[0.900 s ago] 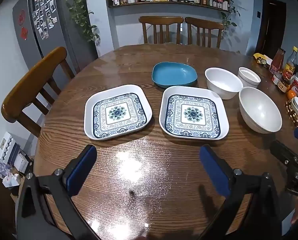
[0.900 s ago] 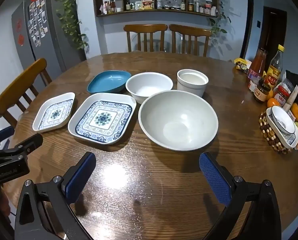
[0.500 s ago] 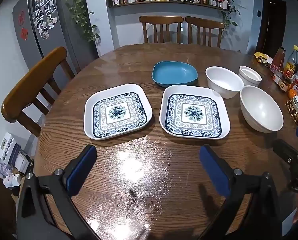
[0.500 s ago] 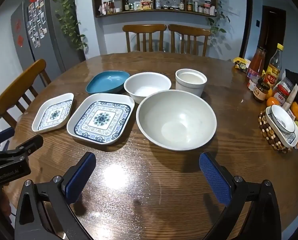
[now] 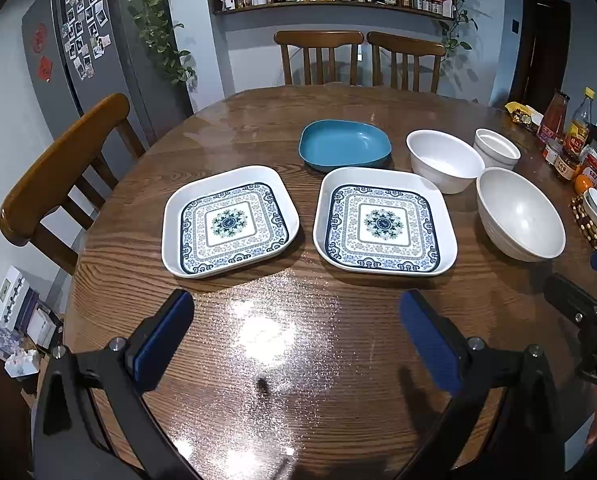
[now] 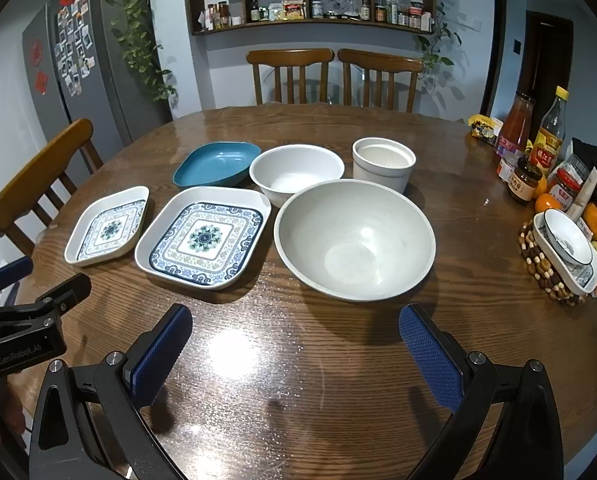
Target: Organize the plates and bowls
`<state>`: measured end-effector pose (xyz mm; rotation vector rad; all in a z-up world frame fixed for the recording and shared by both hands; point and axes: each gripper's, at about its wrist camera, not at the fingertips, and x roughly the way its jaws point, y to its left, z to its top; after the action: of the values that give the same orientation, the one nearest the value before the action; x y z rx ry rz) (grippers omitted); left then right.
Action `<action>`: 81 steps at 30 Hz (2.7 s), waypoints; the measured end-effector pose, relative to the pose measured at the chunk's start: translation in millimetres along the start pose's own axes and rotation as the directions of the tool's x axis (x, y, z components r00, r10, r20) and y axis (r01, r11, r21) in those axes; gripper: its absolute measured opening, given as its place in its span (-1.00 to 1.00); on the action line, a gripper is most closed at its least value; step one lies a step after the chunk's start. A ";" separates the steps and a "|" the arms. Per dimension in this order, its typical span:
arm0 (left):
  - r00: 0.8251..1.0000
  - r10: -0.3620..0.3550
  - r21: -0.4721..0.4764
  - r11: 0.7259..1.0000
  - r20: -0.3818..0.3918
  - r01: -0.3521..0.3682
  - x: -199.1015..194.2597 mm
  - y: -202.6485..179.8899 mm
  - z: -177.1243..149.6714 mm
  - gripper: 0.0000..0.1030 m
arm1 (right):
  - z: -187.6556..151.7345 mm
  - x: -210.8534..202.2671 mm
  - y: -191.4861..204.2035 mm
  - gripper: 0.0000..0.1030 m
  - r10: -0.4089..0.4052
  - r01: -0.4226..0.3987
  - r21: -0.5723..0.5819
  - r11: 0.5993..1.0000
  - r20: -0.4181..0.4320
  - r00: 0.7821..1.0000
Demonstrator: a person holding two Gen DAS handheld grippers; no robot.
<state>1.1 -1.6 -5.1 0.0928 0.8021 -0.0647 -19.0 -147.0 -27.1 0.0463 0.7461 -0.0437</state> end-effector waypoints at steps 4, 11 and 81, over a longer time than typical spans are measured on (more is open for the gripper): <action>1.000 0.000 0.002 1.000 0.000 0.000 0.6 -1.1 0.1 0.98 | -0.3 -0.2 -0.5 1.00 0.001 -0.001 0.001 1.000 0.000 1.000; 1.000 0.001 0.005 1.000 0.007 -0.001 -0.5 -3.9 0.3 0.98 | -0.4 0.1 -0.6 1.00 0.001 -0.001 0.000 1.000 0.001 1.000; 0.938 -0.272 -0.188 0.954 -0.216 0.233 111.3 18.3 33.0 -0.29 | 17.8 119.5 38.4 0.13 0.182 -0.154 0.166 0.974 -0.173 0.968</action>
<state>103.7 10.5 -61.4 -0.1589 1.0553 -0.2367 82.9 -112.5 -94.2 0.2616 0.9240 0.0676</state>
